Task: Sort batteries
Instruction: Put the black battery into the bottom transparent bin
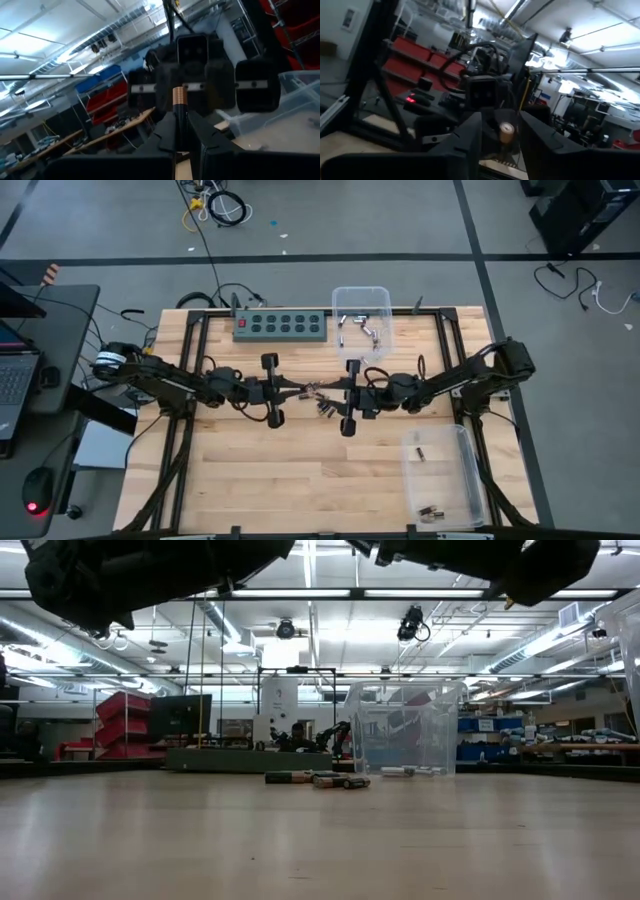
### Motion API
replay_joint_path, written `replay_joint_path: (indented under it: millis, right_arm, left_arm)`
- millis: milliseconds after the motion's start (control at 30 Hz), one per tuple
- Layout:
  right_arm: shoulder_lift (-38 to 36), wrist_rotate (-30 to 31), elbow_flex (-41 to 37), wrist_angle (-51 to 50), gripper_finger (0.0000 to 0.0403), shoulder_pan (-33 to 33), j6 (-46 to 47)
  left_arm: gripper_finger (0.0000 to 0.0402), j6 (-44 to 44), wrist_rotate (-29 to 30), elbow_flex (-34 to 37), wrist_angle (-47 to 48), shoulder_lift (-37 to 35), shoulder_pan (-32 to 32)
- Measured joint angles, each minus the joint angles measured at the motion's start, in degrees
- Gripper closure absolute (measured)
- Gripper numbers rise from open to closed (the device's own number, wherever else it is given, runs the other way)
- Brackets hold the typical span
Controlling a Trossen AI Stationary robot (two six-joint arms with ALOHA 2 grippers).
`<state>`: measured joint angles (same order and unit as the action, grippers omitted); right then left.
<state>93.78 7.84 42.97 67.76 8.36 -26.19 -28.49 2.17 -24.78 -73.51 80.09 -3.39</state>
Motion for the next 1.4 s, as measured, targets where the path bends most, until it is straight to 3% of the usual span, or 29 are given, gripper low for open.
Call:
replay_joint_path:
  millis: [367,733,1000,1233,1400]
  right_arm:
    - [2.75,-1.74,3.16,0.77,0.0268,-2.38,2.46]
    - [2.75,-2.77,3.16,-0.48,0.0273,-2.39,2.13]
    - [2.75,-3.41,3.16,-0.50,0.0306,-2.47,2.00]
    - [2.72,-3.17,3.16,-0.50,0.0381,-2.78,0.54]
    - [2.70,-1.59,3.16,-0.50,0.0378,-2.86,0.31]
  left_arm:
    - [0.0389,-1.18,-3.05,-4.19,-3.72,6.86,1.55]
    - [0.0389,-2.95,-3.09,-4.11,-7.70,7.46,1.69]
    - [0.0385,-2.89,-3.15,-4.11,-7.12,7.46,1.89]
    - [0.0352,-2.80,-3.29,-4.11,-6.04,7.48,1.89]
    - [0.0333,-2.78,-2.68,-4.11,-6.27,7.48,1.89]
